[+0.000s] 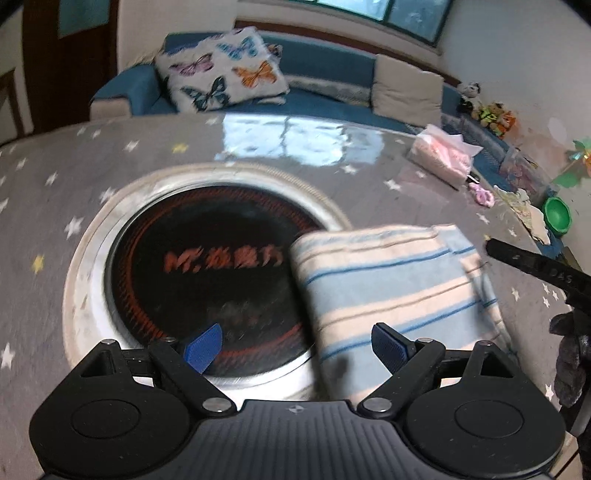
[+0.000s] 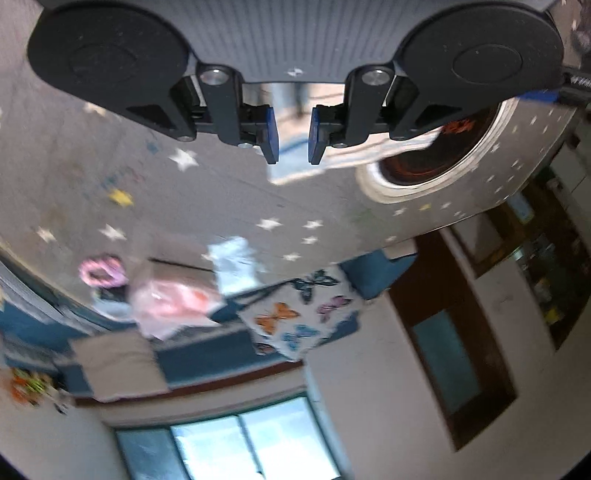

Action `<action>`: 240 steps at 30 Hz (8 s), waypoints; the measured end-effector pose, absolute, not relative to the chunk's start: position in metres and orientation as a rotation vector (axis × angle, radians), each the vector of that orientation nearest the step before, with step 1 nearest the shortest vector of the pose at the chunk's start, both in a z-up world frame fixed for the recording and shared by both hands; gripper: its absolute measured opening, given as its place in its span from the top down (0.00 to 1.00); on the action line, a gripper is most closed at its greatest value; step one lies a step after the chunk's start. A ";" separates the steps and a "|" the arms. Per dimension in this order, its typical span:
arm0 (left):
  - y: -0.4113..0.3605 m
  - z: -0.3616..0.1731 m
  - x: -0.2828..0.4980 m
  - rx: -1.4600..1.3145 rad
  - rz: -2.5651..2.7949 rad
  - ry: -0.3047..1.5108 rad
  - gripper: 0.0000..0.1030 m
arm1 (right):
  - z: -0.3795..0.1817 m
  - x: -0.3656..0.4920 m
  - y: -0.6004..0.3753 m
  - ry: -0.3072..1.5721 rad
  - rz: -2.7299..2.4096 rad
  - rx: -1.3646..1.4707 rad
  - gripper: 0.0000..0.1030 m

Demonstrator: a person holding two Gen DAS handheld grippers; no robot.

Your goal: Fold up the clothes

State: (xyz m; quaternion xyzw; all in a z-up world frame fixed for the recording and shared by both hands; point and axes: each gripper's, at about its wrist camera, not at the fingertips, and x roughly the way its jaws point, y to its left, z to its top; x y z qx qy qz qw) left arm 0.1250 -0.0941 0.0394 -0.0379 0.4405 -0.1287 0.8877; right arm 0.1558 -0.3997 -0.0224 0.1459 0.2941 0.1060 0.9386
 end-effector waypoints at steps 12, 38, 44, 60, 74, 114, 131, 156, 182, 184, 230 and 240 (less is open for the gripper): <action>-0.130 0.032 0.157 -0.031 -0.384 0.873 0.49 | -0.055 0.181 -0.388 0.712 0.266 0.250 0.84; -0.143 0.011 0.215 -0.117 -0.429 0.909 0.77 | -0.049 0.206 -0.370 0.716 0.310 0.182 0.83; -0.169 0.019 0.216 -0.095 -0.512 0.886 0.77 | -0.042 0.198 -0.378 0.699 0.308 0.203 0.83; -0.203 0.013 0.231 -0.064 -0.539 0.898 0.75 | -0.046 0.184 -0.380 0.710 0.315 0.182 0.82; -0.211 0.016 0.207 -0.016 -0.625 0.905 0.70 | -0.043 0.146 -0.348 0.696 0.411 -0.043 0.75; -0.116 -0.002 0.052 0.000 -0.610 0.895 0.64 | -0.053 0.037 -0.388 0.699 0.346 0.140 0.66; -0.090 0.009 0.051 -0.034 -0.509 0.867 0.60 | -0.041 0.053 -0.378 0.684 0.383 0.146 0.61; -0.107 0.009 0.101 -0.012 -0.508 0.851 0.62 | -0.051 0.133 -0.382 0.713 0.321 0.226 0.62; -0.099 0.000 0.122 -0.029 -0.461 0.892 0.60 | -0.042 0.147 -0.383 0.635 0.314 0.225 0.63; -0.099 0.000 0.124 -0.037 -0.457 0.894 0.60 | -0.043 0.155 -0.379 0.649 0.326 0.224 0.63; -0.098 -0.004 0.149 -0.144 -0.423 0.948 0.62 | -0.054 0.157 -0.405 0.725 0.243 0.300 0.57; -0.098 -0.010 0.151 -0.188 -0.428 0.977 0.72 | -0.064 0.155 -0.405 0.731 0.262 0.351 0.66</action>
